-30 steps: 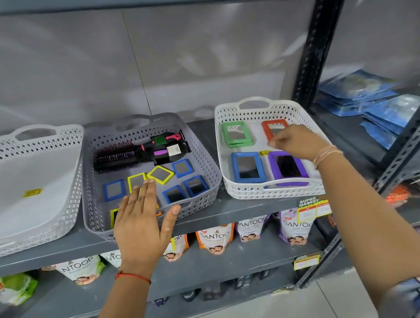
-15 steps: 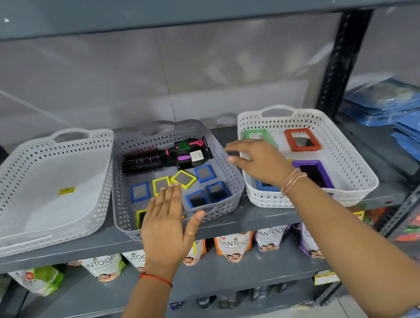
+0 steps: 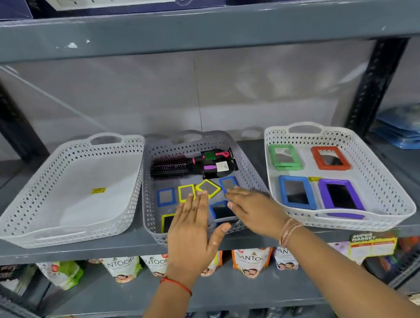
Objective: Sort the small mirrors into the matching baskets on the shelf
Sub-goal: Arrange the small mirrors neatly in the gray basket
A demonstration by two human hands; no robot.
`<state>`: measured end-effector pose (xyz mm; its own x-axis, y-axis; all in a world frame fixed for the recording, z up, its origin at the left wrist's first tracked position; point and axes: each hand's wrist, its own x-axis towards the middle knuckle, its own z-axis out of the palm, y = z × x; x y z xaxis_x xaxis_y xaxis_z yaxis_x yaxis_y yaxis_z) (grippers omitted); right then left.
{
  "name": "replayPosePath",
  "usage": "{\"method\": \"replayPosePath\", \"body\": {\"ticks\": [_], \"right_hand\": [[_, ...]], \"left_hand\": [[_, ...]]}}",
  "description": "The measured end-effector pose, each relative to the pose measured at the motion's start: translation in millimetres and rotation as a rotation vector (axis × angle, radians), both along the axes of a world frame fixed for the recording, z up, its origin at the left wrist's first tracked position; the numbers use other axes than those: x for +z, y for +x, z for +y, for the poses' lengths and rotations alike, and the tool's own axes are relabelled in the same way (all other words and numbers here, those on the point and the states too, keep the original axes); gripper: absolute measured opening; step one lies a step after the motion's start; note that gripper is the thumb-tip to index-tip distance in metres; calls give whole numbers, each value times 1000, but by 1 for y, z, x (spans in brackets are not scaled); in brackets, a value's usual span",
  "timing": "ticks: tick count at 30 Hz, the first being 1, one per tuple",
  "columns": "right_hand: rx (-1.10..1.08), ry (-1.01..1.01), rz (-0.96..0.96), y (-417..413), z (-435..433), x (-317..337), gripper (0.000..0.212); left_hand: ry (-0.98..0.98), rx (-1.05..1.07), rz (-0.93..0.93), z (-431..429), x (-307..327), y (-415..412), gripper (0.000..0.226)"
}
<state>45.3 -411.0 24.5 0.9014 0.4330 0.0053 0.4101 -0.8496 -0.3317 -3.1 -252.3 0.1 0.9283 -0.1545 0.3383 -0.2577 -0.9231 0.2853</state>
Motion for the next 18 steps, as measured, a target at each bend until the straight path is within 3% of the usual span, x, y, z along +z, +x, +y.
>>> {"method": "replayPosePath", "body": {"ticks": [12,18], "right_hand": [[58,69,90,29,14,27,48],[142,-136,218,88,42,29,57]], "left_hand": [[-4,-36,-14,9,-3,2,82],[-20,-59,-36,9,-4,2,80]]}}
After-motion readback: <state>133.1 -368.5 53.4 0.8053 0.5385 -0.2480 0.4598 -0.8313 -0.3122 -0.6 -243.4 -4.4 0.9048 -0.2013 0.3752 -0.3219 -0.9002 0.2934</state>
